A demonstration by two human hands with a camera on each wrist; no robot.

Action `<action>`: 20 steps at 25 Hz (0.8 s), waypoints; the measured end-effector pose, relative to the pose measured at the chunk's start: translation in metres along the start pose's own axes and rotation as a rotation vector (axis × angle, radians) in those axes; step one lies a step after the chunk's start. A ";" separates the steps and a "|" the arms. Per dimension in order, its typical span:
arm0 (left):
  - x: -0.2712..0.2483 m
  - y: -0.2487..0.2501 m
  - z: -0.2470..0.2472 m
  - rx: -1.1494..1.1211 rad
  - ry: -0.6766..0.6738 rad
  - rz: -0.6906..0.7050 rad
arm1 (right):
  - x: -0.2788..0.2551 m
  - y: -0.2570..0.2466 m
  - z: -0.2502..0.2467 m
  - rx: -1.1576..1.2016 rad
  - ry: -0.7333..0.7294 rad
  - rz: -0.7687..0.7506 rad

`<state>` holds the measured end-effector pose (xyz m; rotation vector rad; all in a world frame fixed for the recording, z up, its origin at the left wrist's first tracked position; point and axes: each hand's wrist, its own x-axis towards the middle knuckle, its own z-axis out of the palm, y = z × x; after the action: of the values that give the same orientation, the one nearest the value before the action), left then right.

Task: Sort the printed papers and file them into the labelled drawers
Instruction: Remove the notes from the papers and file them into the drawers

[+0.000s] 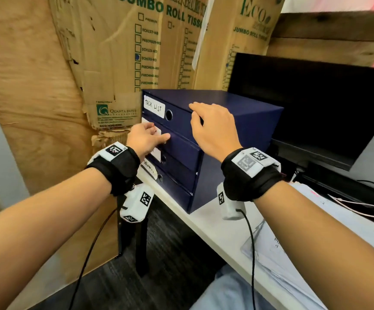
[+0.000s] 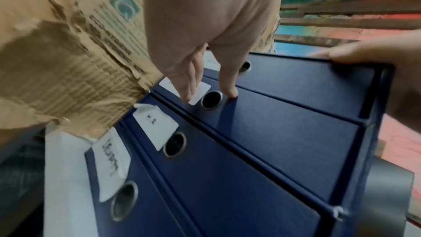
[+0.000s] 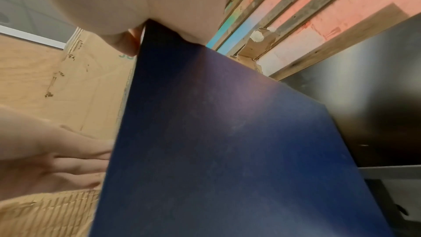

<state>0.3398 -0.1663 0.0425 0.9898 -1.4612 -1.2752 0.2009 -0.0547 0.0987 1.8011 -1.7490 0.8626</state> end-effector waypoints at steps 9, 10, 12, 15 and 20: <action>-0.022 0.025 0.033 0.239 0.220 0.295 | -0.006 -0.001 -0.008 0.077 -0.061 -0.027; -0.038 0.037 0.047 0.237 0.255 0.420 | -0.011 0.005 -0.015 0.154 -0.074 0.009; -0.071 0.059 0.076 0.225 0.212 0.710 | -0.029 0.028 -0.030 0.281 0.018 0.132; -0.105 0.069 0.125 0.201 -0.023 1.020 | -0.077 0.088 -0.056 0.129 0.145 0.290; -0.118 0.031 0.217 0.259 -0.344 0.996 | -0.163 0.174 -0.109 -0.157 0.084 0.459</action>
<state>0.1587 0.0038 0.0502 0.0856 -2.0349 -0.5259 0.0191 0.1251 0.0405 1.2632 -2.1463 0.9257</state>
